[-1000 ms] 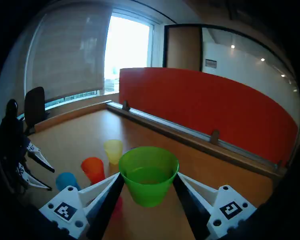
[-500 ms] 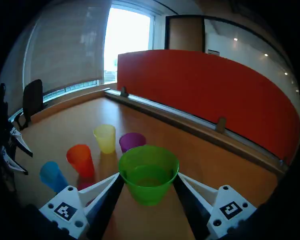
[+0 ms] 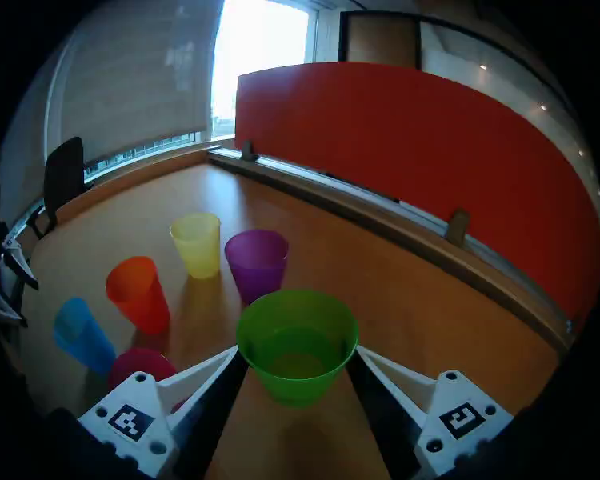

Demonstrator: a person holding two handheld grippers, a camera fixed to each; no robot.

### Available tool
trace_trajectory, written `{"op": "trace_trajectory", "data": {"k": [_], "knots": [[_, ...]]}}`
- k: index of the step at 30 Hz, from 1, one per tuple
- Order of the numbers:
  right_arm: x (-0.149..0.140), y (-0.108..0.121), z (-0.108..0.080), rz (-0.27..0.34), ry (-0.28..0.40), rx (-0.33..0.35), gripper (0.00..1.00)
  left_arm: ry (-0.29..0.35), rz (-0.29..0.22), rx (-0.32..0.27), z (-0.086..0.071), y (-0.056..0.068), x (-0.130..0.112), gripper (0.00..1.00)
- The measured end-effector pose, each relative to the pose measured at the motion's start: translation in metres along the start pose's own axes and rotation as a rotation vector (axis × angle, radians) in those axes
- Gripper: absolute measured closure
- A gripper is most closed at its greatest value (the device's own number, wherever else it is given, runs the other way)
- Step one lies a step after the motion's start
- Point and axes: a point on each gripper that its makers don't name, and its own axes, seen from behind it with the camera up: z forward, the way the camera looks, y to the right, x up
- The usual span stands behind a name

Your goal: Pour water

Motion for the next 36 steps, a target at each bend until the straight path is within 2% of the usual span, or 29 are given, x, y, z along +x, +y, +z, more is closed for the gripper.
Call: {"op": "trace_trajectory", "data": {"k": [8, 17, 36], "knots": [[-0.016, -0.001, 0.013, 0.017, -0.068, 0.021, 0.13, -0.006, -0.016, 0.002, -0.003, 0.003, -0.004, 0.06], [-0.025, -0.003, 0.017, 0.002, -0.114, 0.034, 0.13, -0.007, -0.017, -0.002, -0.002, 0.008, -0.006, 0.06], [-0.033, 0.003, 0.011, 0.011, -0.173, 0.025, 0.1, 0.008, -0.014, 0.001, -0.001, 0.008, 0.001, 0.06]]}}
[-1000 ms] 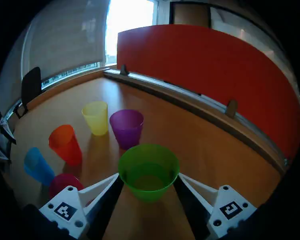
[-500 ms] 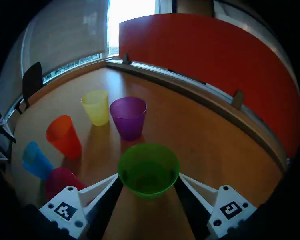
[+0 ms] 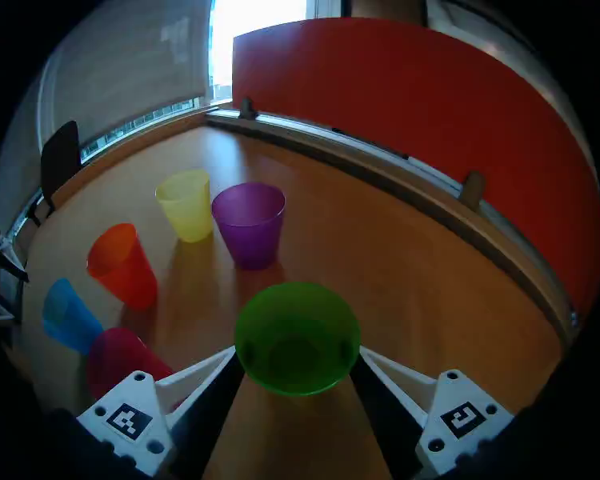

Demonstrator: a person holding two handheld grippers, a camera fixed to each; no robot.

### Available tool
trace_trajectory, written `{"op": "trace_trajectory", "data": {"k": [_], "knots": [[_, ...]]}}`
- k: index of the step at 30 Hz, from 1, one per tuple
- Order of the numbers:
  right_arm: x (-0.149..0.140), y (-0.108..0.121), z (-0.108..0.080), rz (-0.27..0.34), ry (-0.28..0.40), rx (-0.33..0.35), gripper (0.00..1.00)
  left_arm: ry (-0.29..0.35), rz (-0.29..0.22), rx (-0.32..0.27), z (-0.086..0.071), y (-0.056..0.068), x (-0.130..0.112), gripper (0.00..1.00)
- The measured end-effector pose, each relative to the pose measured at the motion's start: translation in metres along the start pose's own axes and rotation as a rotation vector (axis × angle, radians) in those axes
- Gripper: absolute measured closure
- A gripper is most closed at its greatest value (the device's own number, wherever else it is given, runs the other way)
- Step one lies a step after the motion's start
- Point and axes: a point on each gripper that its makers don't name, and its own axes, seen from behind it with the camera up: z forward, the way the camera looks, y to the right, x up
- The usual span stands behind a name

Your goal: Pour water

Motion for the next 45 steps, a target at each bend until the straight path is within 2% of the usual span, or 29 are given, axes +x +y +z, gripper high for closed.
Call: {"op": "trace_trajectory", "data": {"k": [11, 21, 29, 45], "knots": [[-0.005, 0.0, -0.003, -0.013, -0.021, -0.009, 0.05, 0.007, -0.001, 0.004, -0.003, -0.002, 0.001, 0.06], [-0.017, 0.0, -0.019, -0.007, -0.029, -0.012, 0.05, 0.02, 0.005, 0.005, -0.004, -0.001, 0.007, 0.06], [-0.031, -0.006, -0.04, -0.005, -0.034, -0.019, 0.05, 0.033, 0.022, 0.008, -0.007, -0.001, 0.012, 0.06], [-0.054, -0.018, -0.094, 0.057, -0.005, -0.073, 0.05, 0.056, 0.047, 0.025, -0.028, -0.005, 0.017, 0.06]]}}
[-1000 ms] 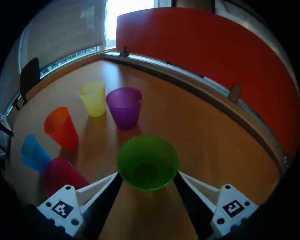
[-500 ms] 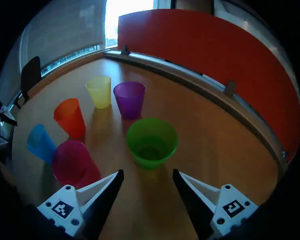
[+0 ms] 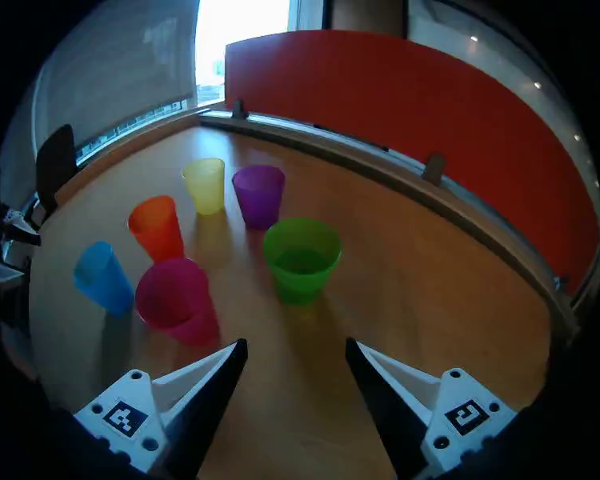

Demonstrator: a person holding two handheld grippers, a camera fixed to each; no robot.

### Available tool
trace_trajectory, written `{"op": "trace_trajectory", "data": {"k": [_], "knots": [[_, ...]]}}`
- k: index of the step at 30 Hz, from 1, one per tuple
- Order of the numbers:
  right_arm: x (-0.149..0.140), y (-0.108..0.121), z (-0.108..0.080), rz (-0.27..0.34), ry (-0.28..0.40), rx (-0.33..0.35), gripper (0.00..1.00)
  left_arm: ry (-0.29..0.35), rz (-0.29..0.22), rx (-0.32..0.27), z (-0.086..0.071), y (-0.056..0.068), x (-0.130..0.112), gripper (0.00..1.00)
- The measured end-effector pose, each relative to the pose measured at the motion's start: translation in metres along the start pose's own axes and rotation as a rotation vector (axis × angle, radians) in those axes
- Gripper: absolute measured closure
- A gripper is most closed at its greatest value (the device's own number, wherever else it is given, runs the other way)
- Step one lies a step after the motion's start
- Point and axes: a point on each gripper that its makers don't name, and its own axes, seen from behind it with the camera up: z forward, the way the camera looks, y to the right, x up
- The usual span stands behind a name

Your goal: Pour water

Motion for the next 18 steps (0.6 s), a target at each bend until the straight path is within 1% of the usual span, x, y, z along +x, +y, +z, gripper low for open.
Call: {"op": "trace_trajectory", "data": {"k": [5, 12, 18], "knots": [[-0.004, -0.004, -0.021, 0.027, 0.02, -0.027, 0.05, 0.013, 0.005, 0.012, -0.007, -0.008, 0.005, 0.06], [-0.014, -0.009, -0.051, 0.068, 0.033, -0.075, 0.05, 0.035, 0.011, 0.031, -0.015, -0.023, 0.014, 0.06], [-0.016, -0.016, -0.082, 0.09, 0.066, -0.123, 0.05, 0.054, 0.024, 0.041, -0.022, -0.035, 0.02, 0.06]]}}
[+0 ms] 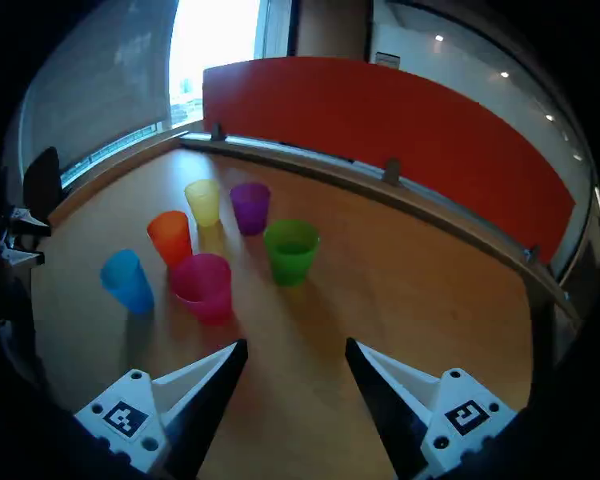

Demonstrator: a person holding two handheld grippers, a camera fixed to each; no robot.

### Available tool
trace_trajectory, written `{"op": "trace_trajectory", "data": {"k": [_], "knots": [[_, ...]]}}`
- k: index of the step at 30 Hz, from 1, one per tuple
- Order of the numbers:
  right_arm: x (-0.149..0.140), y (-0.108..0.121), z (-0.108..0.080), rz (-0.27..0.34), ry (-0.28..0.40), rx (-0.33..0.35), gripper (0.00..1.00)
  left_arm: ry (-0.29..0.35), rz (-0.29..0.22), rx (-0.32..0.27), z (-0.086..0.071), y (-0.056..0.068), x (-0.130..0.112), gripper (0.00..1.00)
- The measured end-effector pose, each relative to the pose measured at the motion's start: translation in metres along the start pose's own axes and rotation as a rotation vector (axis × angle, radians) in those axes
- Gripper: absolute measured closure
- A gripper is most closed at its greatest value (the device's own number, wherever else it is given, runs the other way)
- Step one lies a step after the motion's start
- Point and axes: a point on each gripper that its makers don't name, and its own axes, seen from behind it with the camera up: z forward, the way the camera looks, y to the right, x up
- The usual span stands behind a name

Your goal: Pour water

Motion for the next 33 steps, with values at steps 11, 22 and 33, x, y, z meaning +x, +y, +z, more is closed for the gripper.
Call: {"op": "trace_trajectory", "data": {"k": [11, 22, 33], "knots": [[0.001, -0.004, -0.055, 0.081, 0.064, -0.114, 0.05, 0.043, 0.005, 0.022, -0.009, -0.024, 0.014, 0.06], [0.012, -0.007, -0.098, 0.158, 0.186, -0.221, 0.05, 0.1, 0.009, 0.069, -0.012, -0.055, 0.04, 0.06], [0.034, -0.006, -0.128, 0.219, 0.319, -0.283, 0.05, 0.167, 0.003, 0.109, -0.016, -0.074, 0.065, 0.06]]}}
